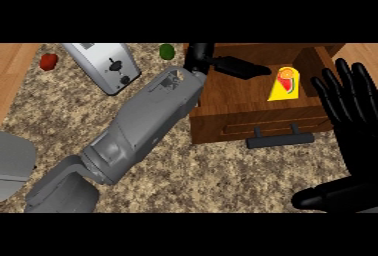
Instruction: Pick up the cup, place it into the drawer and close the drawer
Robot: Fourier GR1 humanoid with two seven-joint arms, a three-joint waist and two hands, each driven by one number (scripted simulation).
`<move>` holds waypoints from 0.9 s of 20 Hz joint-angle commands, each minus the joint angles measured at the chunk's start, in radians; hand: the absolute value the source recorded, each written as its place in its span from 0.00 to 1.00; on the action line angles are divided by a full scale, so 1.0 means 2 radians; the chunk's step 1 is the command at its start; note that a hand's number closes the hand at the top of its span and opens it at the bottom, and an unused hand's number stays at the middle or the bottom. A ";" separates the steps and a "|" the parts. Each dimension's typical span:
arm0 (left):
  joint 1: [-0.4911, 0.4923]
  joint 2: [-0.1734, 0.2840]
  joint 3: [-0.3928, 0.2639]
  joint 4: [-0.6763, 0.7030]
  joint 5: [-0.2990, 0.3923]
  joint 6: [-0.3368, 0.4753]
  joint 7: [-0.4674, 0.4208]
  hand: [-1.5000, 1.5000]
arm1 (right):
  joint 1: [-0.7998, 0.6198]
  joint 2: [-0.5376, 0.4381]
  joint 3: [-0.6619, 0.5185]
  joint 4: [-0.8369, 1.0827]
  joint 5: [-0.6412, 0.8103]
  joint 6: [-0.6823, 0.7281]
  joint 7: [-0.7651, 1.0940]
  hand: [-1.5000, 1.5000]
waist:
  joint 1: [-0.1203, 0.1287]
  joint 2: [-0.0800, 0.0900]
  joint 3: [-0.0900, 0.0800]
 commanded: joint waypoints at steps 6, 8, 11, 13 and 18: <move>0.013 0.016 0.051 -0.055 0.035 -0.040 0.003 0.00 | 0.010 -0.033 -0.026 -0.019 -0.037 0.030 0.013 1.00 | 0.042 -0.011 0.000; 0.029 0.027 0.062 -0.063 0.037 -0.038 0.002 0.00 | 0.038 -0.053 -0.030 -0.056 -0.050 0.054 0.023 1.00 | 0.041 -0.012 -0.001; 0.063 0.060 0.069 -0.122 0.043 -0.035 0.009 0.00 | 0.027 -0.076 -0.018 -0.048 -0.003 0.061 0.030 1.00 | 0.056 -0.016 -0.001; 0.099 0.068 0.068 -0.152 0.040 -0.019 0.004 0.00 | 0.055 -0.086 -0.009 -0.067 0.020 0.081 0.019 1.00 | 0.056 -0.016 -0.001; 0.196 0.116 0.066 -0.253 0.040 -0.012 0.026 0.00 | 0.058 -0.096 -0.005 -0.036 0.070 0.095 -0.005 1.00 | 0.066 -0.017 -0.001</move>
